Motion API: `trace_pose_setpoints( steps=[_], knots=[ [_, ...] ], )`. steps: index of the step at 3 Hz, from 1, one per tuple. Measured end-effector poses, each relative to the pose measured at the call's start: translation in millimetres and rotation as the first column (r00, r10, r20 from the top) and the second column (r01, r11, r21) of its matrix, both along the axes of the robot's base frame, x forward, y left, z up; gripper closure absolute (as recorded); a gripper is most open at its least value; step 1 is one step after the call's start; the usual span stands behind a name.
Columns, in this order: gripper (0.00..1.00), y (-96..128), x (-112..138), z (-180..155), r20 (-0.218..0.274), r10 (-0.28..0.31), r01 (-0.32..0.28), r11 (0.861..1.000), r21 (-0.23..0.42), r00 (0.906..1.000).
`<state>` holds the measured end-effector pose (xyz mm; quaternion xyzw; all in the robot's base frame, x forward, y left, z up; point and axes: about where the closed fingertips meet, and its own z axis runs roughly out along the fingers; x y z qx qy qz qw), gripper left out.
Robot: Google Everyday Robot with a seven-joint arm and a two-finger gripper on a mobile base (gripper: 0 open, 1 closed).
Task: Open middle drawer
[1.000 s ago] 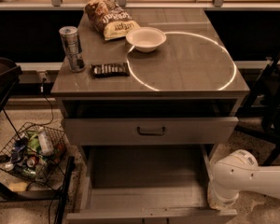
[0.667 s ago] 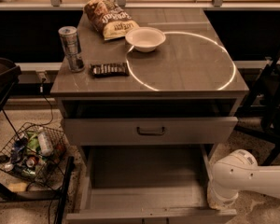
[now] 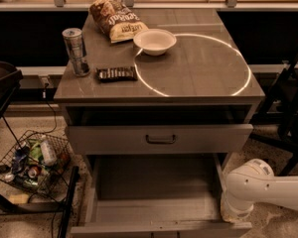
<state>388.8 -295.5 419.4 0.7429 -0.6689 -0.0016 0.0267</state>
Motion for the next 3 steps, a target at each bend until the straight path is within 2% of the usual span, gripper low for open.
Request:
trace_pose_setpoints(
  steps=[1, 2, 3],
  knots=[
    [0.27, 0.0, -0.4, 0.3, -0.001, 0.000, 0.000, 1.000, 0.000, 1.0000],
    [0.05, -0.1, -1.1, -0.3, -0.002, 0.000, 0.000, 1.000, 0.000, 1.0000],
    [0.00, 0.0, -0.5, -0.4, -0.003, 0.000, 0.000, 1.000, 0.000, 1.0000]
  ],
)
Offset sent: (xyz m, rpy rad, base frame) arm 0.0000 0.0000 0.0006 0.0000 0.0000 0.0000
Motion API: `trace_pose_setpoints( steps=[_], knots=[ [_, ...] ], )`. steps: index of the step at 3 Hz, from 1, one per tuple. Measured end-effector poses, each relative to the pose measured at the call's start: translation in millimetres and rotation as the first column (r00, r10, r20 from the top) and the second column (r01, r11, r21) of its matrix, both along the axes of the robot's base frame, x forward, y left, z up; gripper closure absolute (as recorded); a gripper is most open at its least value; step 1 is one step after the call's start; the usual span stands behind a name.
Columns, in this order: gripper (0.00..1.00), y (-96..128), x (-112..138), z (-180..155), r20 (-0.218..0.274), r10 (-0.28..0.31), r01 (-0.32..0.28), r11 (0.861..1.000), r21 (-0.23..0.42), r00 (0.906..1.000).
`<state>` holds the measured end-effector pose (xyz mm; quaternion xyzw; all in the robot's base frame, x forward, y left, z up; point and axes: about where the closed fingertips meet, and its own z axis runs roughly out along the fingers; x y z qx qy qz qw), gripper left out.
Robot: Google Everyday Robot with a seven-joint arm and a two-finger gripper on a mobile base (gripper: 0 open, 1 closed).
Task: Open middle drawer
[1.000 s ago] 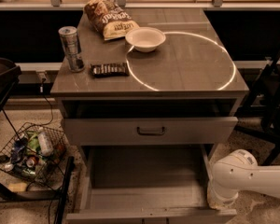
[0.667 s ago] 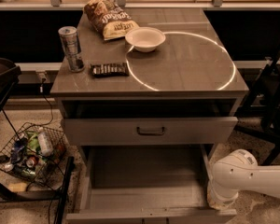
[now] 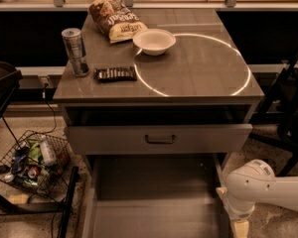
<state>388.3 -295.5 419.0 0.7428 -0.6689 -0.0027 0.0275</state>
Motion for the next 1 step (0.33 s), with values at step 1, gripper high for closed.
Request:
trace_pose_setpoints(
  steps=[1],
  knots=[
    [0.00, 0.0, 0.0, 0.0, 0.000, 0.000, 0.000, 1.000, 0.000, 1.0000]
  ],
)
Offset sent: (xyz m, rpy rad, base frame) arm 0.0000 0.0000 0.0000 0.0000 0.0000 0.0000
